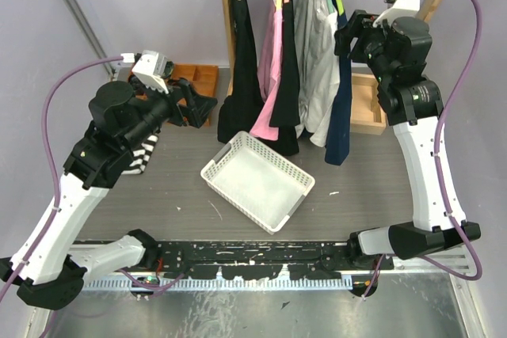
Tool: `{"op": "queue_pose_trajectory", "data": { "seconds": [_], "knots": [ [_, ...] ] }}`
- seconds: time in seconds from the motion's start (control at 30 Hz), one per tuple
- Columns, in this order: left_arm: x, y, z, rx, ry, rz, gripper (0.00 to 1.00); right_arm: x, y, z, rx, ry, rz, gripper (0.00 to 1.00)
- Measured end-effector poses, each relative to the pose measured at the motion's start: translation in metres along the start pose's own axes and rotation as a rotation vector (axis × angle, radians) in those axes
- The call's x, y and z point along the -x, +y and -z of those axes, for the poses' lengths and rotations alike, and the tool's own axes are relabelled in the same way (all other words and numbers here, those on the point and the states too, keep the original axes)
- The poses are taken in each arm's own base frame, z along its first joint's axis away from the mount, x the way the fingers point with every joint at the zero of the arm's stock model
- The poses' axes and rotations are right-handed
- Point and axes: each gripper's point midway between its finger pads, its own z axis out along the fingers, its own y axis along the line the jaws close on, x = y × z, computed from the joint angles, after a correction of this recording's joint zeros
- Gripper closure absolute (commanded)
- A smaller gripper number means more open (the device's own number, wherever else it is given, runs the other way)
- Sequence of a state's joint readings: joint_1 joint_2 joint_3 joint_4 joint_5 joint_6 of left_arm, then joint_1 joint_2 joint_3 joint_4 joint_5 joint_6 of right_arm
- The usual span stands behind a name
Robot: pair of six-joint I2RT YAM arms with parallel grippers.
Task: Remove the t-shirt from the hanger
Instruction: Pick up the hanger from the clothesline.
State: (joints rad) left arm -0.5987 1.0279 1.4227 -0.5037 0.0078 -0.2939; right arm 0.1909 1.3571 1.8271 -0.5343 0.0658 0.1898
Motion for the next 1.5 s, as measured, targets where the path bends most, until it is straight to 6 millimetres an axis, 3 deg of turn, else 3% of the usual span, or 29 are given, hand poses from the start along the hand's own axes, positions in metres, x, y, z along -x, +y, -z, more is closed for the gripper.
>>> {"op": "queue_pose_trajectory", "data": {
  "seconds": [0.37,0.77,1.13,1.33,1.5],
  "knots": [
    [0.002,0.0,0.001,-0.002,-0.005,-0.007,0.02,-0.006,-0.012,-0.005,-0.066,0.014,0.006,0.3],
    [0.002,0.0,0.001,-0.002,-0.005,-0.01,0.02,-0.025,-0.021,-0.027,-0.107,0.067,0.019,0.36],
    [0.0,-0.002,0.001,-0.008,0.0,-0.011,0.02,-0.015,-0.019,-0.035,-0.103,0.051,0.044,0.39],
    [-0.003,-0.004,-0.002,-0.012,0.012,-0.011,0.02,-0.001,-0.016,-0.039,-0.096,0.021,0.061,0.48],
    [-0.004,-0.005,-0.002,-0.016,0.016,-0.011,0.02,-0.001,-0.016,-0.045,-0.097,0.024,0.072,0.58]
  ]
}}
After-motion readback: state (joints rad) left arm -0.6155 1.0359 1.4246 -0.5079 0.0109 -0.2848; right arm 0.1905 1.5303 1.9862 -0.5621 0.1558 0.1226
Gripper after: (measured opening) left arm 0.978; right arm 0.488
